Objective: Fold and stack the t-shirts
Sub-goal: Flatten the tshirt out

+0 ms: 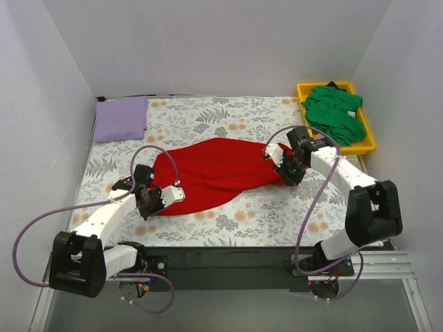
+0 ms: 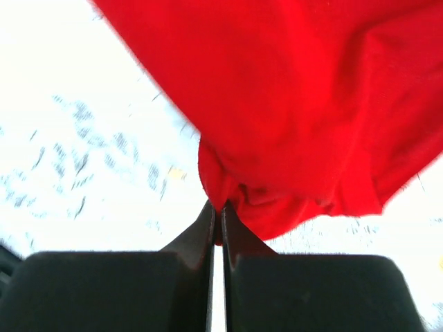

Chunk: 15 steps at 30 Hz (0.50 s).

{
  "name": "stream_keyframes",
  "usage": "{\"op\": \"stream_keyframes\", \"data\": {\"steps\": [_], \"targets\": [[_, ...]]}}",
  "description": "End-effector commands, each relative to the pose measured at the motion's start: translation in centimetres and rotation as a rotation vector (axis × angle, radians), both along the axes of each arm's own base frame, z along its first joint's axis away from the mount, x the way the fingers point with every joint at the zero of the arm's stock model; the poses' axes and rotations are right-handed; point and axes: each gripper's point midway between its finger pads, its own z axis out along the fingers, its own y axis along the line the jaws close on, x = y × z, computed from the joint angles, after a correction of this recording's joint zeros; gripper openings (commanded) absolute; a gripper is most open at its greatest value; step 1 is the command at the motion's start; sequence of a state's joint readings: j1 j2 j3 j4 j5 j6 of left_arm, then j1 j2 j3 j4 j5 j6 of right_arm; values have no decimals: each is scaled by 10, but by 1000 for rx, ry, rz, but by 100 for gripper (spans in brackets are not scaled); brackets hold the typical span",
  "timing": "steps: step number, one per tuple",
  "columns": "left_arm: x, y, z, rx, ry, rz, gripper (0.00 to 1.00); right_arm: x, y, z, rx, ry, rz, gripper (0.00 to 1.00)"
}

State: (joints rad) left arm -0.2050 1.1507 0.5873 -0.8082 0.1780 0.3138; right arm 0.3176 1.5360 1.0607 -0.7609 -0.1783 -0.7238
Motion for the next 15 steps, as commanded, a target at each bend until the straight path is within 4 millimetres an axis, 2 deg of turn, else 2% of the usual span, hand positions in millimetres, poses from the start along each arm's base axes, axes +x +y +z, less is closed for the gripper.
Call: {"op": "stream_keyframes", "data": {"steps": [1,2,5,6,7,9,10,11,12,13,14,15], "targets": [[-8,-4,30,-34,-12,-34,0,-31,-8,36,6,-5,116,1],[-9,-3,41,-43,-8,-32,0,-45,-11,40,3,20,137,1],[-9,-2,64,-83,-45,-13,0,-66,-18,65,23,-42,216,1],[0,-4,79,-109,-85,-9,0,-74,-21,70,22,-37,227,1],[4,-2,84,-122,-94,4,0,-75,-24,78,23,-70,236,1],[23,6,96,-150,-109,64,0,-63,-32,88,11,-111,239,1],[31,5,98,-177,-103,85,0,-57,-34,83,6,-88,237,1],[44,15,100,-194,-110,163,0,-46,-34,83,5,-92,239,1],[55,17,90,-208,-59,202,0,-38,-39,78,4,-75,215,1],[74,20,98,-230,-78,236,0,-28,-39,61,2,-10,207,1],[86,21,95,-238,-66,266,0,-15,-38,55,7,-3,184,1],[92,20,77,-249,26,310,0,1,-38,54,9,-7,159,1]]}}
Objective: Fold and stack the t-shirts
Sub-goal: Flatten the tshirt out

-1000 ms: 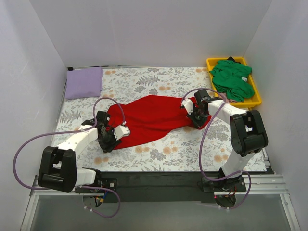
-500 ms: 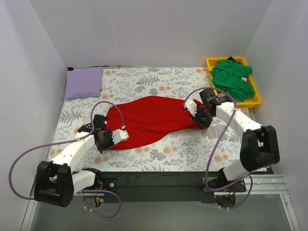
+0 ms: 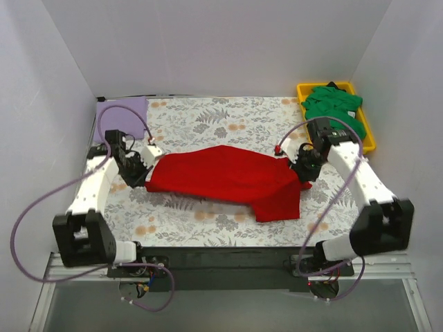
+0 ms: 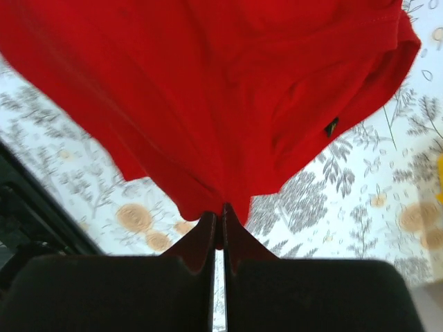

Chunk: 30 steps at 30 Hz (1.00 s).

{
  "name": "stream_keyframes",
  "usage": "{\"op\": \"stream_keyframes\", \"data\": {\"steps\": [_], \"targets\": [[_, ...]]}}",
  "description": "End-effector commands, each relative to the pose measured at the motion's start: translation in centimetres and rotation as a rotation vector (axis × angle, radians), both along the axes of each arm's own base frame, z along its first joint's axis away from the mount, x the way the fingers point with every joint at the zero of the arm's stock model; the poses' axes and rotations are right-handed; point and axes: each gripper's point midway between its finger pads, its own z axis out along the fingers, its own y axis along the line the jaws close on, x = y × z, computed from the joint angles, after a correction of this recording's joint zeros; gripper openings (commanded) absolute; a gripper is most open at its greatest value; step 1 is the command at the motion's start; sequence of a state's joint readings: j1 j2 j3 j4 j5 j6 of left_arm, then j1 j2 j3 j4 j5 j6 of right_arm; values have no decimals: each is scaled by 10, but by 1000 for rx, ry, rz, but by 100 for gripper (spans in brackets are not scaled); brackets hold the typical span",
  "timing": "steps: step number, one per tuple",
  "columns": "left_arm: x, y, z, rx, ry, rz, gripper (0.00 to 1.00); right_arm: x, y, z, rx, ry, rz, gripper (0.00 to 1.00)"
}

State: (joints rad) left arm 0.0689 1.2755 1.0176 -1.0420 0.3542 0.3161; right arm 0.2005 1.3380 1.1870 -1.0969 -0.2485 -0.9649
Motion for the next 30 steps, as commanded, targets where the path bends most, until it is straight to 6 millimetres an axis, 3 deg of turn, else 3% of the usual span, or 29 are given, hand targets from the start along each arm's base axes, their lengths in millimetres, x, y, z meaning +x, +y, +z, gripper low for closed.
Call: {"op": "stream_keyframes", "data": {"steps": [1,3,5,7,9,12,13,14,16,17,20,25,30], "targets": [[40,-6,-14,-101,91,102,0,43,-3,-41,-25,104,4,1],[50,-5,-39,-111,182,161,0,66,-4,-51,-25,113,-58,2],[60,-2,-52,-100,203,195,0,87,-7,-61,-48,116,-110,14],[64,-1,-64,-103,224,231,0,97,-10,-58,-47,114,-164,51],[59,-1,-71,-103,250,245,0,93,-12,-51,-29,108,-184,65],[49,-4,-78,-110,277,255,0,61,-9,-39,13,97,-136,65],[47,-4,-80,-109,280,253,0,52,-8,-26,27,50,-105,62],[45,-4,-81,-110,286,253,0,28,-7,-37,33,101,-84,61],[42,-4,-83,-112,293,256,0,7,-1,-33,36,78,-31,59],[41,-5,-82,-116,295,259,1,-9,2,-42,34,107,-10,59],[43,-7,-82,-124,306,280,1,-30,13,-54,20,128,33,59],[42,-4,-80,-114,306,283,1,-33,28,-75,-7,147,76,59],[40,-4,-83,-109,312,284,2,-35,30,-92,-58,160,101,59]]}}
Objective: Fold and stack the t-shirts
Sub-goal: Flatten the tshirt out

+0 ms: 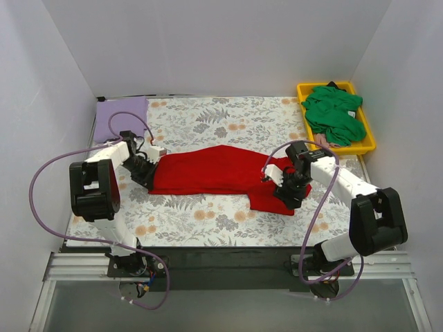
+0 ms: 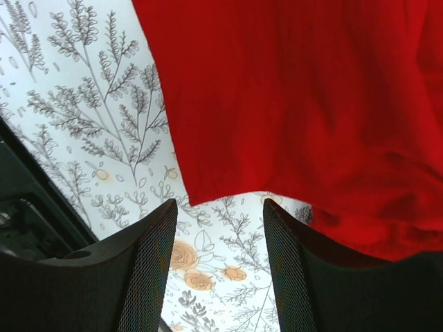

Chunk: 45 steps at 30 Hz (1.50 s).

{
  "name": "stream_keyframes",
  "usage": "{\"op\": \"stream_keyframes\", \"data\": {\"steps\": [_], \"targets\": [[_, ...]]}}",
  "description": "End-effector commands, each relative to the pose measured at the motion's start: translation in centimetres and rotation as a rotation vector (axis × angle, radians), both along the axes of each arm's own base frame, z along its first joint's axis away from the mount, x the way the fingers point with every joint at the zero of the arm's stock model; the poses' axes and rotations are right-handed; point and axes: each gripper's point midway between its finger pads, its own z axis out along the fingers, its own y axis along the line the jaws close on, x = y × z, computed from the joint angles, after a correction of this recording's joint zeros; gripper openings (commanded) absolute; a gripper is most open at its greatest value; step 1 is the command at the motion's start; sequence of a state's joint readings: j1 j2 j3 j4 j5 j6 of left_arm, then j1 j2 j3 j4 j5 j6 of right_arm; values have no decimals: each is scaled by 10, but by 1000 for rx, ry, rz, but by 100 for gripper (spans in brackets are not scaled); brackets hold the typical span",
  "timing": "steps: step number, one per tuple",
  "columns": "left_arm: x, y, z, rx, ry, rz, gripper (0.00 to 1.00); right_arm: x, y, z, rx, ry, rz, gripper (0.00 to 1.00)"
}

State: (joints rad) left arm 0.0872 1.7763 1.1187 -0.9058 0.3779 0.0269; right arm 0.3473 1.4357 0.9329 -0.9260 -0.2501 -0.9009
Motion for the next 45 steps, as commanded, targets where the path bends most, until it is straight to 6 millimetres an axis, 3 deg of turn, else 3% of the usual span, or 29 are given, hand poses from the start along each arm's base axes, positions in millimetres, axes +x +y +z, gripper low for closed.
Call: {"op": "stream_keyframes", "data": {"steps": [1,10,14,17,18,19,22,26,31,34,35,37,38,39,41,42,44,45], "targets": [[5,0,12,0,-46,4,2,4,3,-11,-18,-34,24,59],[-7,-9,26,-52,-56,-62,9,-11,-3,-42,-75,7,53,64],[-15,-10,39,-56,-103,-127,10,-15,-9,-52,-103,7,58,60],[-22,-7,41,-38,-105,-143,10,-14,-12,-57,-118,-2,54,41],[-24,-5,41,-31,-108,-152,9,-15,-13,-58,-124,2,54,26],[-26,-5,40,-27,-104,-151,9,-14,-13,-58,-125,-1,54,17],[-24,-4,46,-13,-131,-152,6,-9,-12,-51,-121,-23,33,1],[-15,-2,54,-3,-168,-131,3,6,-4,-27,-75,-91,14,1],[2,-4,66,-11,-216,-75,0,39,2,17,-16,-223,-32,1],[24,-3,85,-12,-294,-32,0,72,1,58,31,-343,-83,1],[31,-4,93,-19,-316,-2,0,92,0,84,56,-418,-113,1],[56,0,120,-22,-420,52,0,113,-2,116,82,-504,-145,1],[65,1,131,-29,-452,99,0,131,-5,148,109,-578,-183,1],[85,4,156,-30,-542,122,0,142,-6,168,129,-624,-201,1],[99,6,185,-37,-624,156,0,159,-13,204,159,-707,-254,1],[107,6,203,-50,-676,173,0,171,-14,241,195,-787,-282,1],[116,4,247,-70,-791,189,0,179,-20,276,227,-865,-317,1],[120,4,262,-80,-837,203,0,182,-21,308,261,-942,-334,1]]}}
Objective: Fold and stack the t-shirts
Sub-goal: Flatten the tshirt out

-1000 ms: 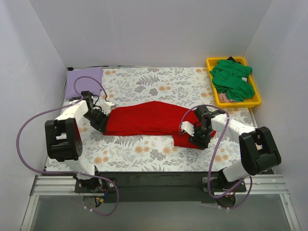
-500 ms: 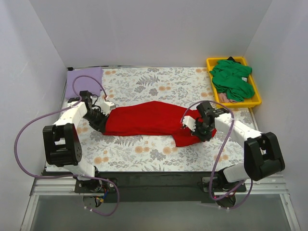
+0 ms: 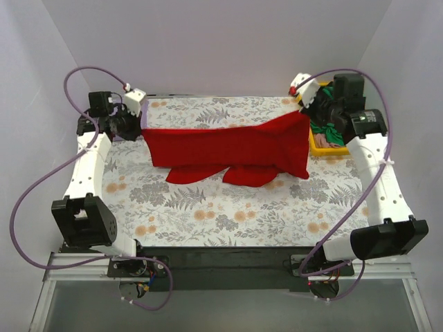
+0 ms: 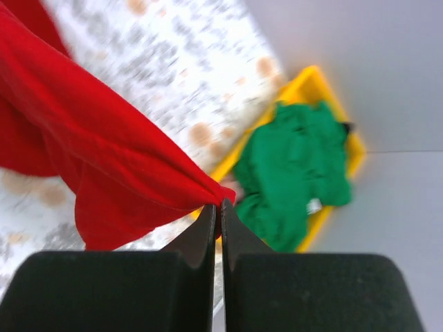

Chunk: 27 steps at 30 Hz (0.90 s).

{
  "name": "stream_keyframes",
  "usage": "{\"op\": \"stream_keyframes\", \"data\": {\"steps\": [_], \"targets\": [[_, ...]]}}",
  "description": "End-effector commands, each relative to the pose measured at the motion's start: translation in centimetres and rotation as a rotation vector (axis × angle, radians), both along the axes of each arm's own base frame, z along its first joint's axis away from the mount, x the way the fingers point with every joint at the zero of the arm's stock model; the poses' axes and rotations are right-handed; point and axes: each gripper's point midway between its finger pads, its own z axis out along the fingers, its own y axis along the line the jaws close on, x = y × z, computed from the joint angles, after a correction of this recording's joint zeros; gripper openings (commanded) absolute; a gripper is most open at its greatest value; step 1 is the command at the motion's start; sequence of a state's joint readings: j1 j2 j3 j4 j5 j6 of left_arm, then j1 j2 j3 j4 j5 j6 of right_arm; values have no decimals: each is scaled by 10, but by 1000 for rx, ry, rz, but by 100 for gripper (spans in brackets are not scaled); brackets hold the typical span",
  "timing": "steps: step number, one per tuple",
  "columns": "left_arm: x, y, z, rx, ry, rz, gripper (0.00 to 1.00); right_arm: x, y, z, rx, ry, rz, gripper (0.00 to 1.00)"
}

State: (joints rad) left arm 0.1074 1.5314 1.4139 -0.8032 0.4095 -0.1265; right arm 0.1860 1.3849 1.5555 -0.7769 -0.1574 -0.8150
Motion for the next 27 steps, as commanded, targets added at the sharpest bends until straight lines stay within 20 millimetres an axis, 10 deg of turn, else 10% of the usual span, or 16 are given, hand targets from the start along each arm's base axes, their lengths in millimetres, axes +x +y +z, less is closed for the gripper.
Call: {"op": "stream_keyframes", "data": {"steps": [1,7,14,21,27], "targets": [[14,-4,110,-54,-317,49,0,8,-4,90,107,-212,-48,1],[-16,-7,204,-69,-629,74,0,-23,-19,212,253,-564,-137,1],[-84,-9,294,-90,-970,122,0,-125,-48,327,362,-972,-185,1],[-159,-3,367,-99,-1253,195,0,-225,-69,396,422,-1265,-193,1],[-209,-1,411,-84,-1400,230,0,-272,-75,430,399,-1407,-165,1]]}}
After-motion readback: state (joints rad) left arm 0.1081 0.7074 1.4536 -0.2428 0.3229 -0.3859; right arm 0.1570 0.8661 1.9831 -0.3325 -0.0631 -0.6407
